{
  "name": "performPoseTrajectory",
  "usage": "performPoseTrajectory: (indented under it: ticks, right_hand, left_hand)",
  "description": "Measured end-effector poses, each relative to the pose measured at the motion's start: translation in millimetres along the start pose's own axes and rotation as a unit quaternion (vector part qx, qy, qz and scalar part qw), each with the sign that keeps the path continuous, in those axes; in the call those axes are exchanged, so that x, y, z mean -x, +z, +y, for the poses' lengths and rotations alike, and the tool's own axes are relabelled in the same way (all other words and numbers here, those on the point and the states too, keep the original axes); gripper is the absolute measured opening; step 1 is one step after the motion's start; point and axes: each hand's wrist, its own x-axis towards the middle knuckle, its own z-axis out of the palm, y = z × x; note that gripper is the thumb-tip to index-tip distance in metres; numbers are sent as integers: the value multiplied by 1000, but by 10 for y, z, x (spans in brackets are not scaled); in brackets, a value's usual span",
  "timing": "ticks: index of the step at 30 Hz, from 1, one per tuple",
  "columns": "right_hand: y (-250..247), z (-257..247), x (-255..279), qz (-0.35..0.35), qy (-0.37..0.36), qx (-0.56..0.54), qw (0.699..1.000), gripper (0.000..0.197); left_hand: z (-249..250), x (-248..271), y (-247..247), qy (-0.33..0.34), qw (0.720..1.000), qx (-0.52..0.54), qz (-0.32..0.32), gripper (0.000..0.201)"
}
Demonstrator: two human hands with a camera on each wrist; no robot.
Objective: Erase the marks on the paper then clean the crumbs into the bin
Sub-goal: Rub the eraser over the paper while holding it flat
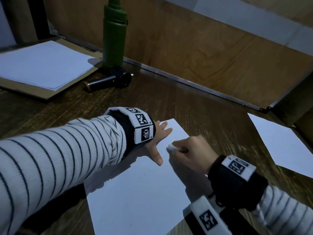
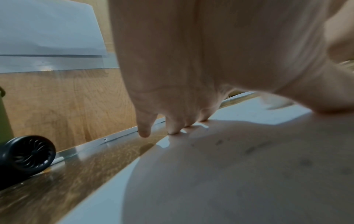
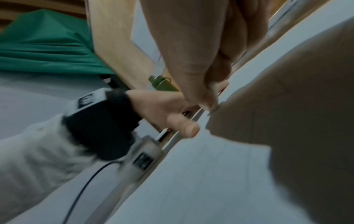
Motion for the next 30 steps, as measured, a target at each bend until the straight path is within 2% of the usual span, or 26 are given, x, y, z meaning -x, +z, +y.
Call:
performPoseTrajectory:
  ticks: [2, 4, 7, 9, 11, 15, 16, 18, 22, 24, 26, 28, 30]
  right_hand:
    - [23, -113, 122, -42, -50, -24, 998, 33]
    - [-9, -95, 109, -54, -49, -25, 997, 34]
    - [-41, 115, -66, -8, 14, -14, 1000, 42]
    - [-51, 235, -188, 27, 70, 1, 997, 41]
    - [-32, 210, -211, 40, 87, 8, 995, 39]
    - [35, -132, 16, -16, -28, -28, 999, 29]
    - [41, -151, 39, -33, -36, -27, 998, 30]
    - [8, -44, -38, -21, -10, -8, 1000, 36]
    - [-64, 214, -282, 38, 102, 1, 994, 43]
    - [-46, 184, -292, 48, 115, 8, 992, 43]
    - [-21, 26, -174, 33, 62, 8, 997, 32]
    - [14, -144, -34, -16, -2, -15, 1000, 31]
    - [30, -165, -5, -35, -17, -24, 999, 32]
  left_hand:
    - [5, -5, 5, -2, 1000, 2, -1, 119]
    - [10, -3, -2, -3, 1000, -4, -2, 119]
    - [5, 1, -8, -1, 1000, -5, 0, 119]
    - [4, 6, -9, -1, 1000, -3, 1, 118]
    - [10, 14, -8, -1, 1000, -3, 3, 118]
    - [29, 26, -27, -2, 1000, -10, -3, 118]
    - [33, 26, -32, -4, 1000, -12, -6, 118]
    - [29, 25, -27, -4, 1000, -11, -5, 118]
    - [22, 32, -35, 1, 1000, -10, 1, 118]
    - [22, 30, -35, 2, 1000, -11, 0, 118]
    - [20, 23, -27, 2, 1000, -9, -1, 118]
    - [20, 17, -22, 0, 1000, -13, -6, 119]
    - [25, 16, -32, -1, 1000, -16, -10, 118]
